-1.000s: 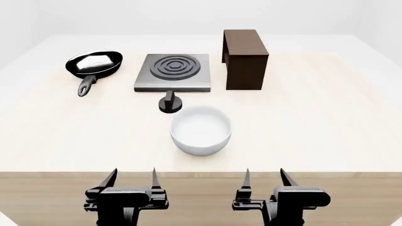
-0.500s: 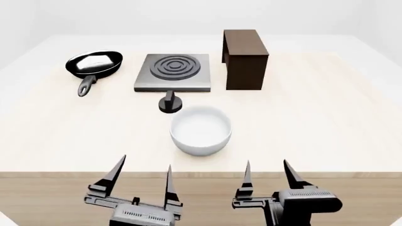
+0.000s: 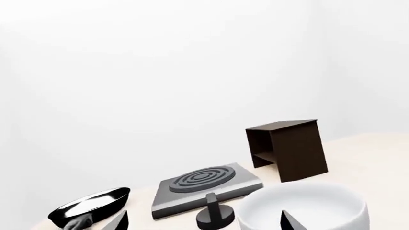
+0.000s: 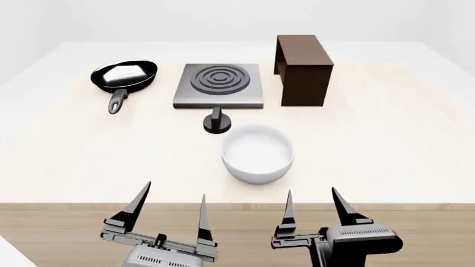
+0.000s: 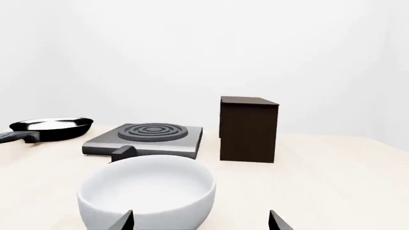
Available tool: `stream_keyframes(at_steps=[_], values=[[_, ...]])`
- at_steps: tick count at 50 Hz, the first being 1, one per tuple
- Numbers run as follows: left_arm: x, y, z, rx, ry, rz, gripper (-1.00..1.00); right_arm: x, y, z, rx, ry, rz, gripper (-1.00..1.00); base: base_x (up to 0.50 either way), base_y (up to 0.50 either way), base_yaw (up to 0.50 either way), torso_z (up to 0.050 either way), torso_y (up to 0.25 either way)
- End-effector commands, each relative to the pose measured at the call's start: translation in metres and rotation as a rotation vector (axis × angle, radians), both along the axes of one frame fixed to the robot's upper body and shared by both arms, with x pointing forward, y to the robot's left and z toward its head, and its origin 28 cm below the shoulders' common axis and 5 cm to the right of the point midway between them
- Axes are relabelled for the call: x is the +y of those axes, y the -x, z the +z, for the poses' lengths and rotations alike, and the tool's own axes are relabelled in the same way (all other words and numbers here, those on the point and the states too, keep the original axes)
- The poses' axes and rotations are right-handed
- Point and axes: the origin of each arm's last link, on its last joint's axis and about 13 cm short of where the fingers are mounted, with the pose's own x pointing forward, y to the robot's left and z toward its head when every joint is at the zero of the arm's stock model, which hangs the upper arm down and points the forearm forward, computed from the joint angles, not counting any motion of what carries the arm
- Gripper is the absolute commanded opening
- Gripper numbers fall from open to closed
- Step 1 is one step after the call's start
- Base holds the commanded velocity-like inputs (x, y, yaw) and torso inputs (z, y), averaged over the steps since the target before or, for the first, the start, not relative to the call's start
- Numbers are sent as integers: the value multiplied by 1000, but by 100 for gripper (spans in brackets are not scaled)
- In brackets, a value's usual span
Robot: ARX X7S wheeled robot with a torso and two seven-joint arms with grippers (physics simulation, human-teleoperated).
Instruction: Turn on the stove.
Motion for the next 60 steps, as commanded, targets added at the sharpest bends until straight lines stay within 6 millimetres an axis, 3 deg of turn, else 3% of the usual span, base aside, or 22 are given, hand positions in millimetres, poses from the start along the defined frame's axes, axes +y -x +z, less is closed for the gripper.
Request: stream_keyframes(at_steps=[1,25,60], values=[[0,1,0,2,26,-5,100,1,0,-1,5,9,9,100,0,195,0,0,0],[2,2,-1,6,87,22,100,0,0,2,-10,25,-4,100,0,156,0,0,0],[3,1,-3,8,88,21,100,1,-1,-1,16,2,15,100,0,319,0,0,0]])
